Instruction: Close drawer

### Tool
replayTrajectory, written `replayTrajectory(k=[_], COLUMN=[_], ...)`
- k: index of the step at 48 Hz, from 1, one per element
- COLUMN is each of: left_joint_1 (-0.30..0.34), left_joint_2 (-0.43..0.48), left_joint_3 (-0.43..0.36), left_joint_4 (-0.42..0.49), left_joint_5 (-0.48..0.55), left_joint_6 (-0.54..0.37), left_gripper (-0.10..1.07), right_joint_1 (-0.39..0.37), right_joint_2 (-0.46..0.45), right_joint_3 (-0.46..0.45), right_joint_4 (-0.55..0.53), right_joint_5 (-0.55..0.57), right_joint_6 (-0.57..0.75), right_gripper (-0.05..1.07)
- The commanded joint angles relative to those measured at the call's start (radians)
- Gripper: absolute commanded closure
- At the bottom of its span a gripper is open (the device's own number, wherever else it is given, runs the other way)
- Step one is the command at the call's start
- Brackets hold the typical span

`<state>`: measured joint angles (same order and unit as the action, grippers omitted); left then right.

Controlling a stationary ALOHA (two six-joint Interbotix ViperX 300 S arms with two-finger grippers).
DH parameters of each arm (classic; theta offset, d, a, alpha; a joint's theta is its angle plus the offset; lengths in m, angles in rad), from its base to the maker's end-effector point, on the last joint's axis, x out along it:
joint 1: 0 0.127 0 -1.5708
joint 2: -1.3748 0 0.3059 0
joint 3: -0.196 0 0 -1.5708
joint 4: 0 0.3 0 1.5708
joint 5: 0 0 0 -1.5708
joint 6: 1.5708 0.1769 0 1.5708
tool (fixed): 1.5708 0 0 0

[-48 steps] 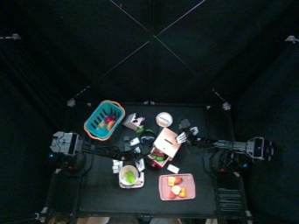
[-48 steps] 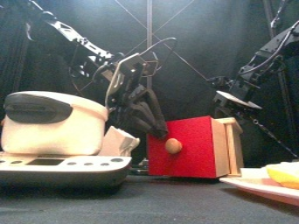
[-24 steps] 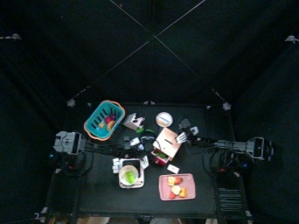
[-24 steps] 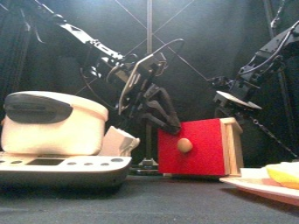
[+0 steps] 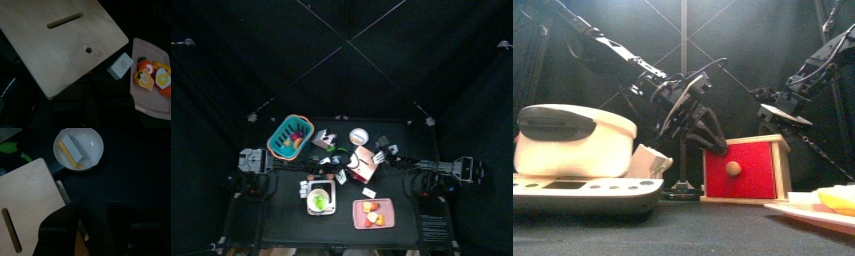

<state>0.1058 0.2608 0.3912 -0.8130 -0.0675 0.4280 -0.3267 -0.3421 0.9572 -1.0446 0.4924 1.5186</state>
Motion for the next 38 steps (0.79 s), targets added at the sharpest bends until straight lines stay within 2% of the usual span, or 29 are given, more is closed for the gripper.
replayTrajectory(k=[1, 26, 38], left_joint_1=[0.021, 0.015, 0.011], left_joint_2=[-0.008, -0.031, -0.061], left_joint_3=[-0.040, -0.037, -0.035], left_joint_4=[0.003, 0.003, 0.000], left_joint_5=[-0.006, -0.005, 0.061], left_joint_6=[0.003, 0.003, 0.002], left_gripper=[0.41, 0.41, 0.41], right_joint_1=[0.005, 0.003, 0.005], right_joint_2=[-0.006, -0.028, -0.046], right_joint_3=[-0.005, -0.003, -0.018], right_joint_4=[0.000, -0.003, -0.014], right_joint_5=[-0.005, 0.041, 0.106], right_joint_6=[-0.003, -0.003, -0.005], right_gripper=[0.25, 0.25, 0.25])
